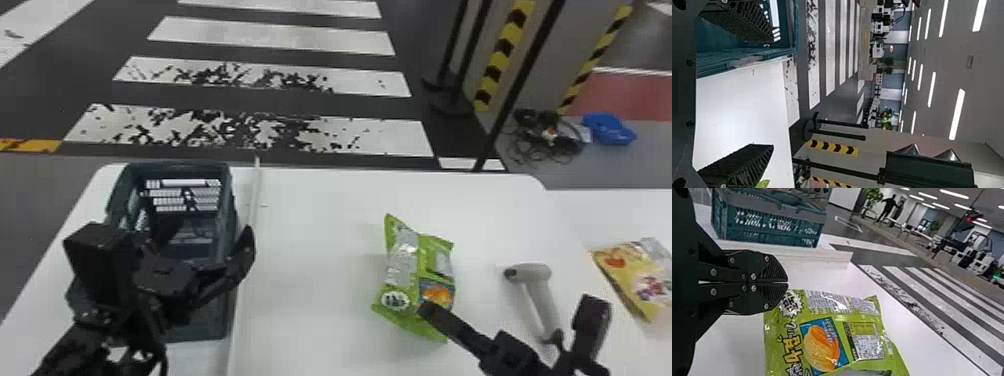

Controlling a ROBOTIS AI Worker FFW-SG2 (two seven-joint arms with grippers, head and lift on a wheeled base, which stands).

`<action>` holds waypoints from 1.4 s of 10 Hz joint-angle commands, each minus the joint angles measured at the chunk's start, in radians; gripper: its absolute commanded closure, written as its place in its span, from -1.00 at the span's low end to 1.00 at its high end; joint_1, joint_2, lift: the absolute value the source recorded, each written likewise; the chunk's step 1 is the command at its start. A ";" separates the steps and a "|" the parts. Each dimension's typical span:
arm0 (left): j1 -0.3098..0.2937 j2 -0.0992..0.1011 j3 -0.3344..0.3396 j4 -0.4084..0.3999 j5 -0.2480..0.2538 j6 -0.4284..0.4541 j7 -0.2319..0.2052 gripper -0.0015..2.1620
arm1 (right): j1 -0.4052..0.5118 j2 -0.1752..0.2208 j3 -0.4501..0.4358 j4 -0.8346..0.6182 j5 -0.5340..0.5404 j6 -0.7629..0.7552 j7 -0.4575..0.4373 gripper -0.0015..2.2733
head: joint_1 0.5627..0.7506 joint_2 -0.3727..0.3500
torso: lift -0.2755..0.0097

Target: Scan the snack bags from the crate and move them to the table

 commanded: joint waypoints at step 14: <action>0.093 -0.006 0.001 -0.098 -0.054 -0.027 -0.090 -0.97 | -0.162 -0.095 0.428 0.262 0.877 -0.775 -0.028 0.97 | 0.41 -0.34 | 0.27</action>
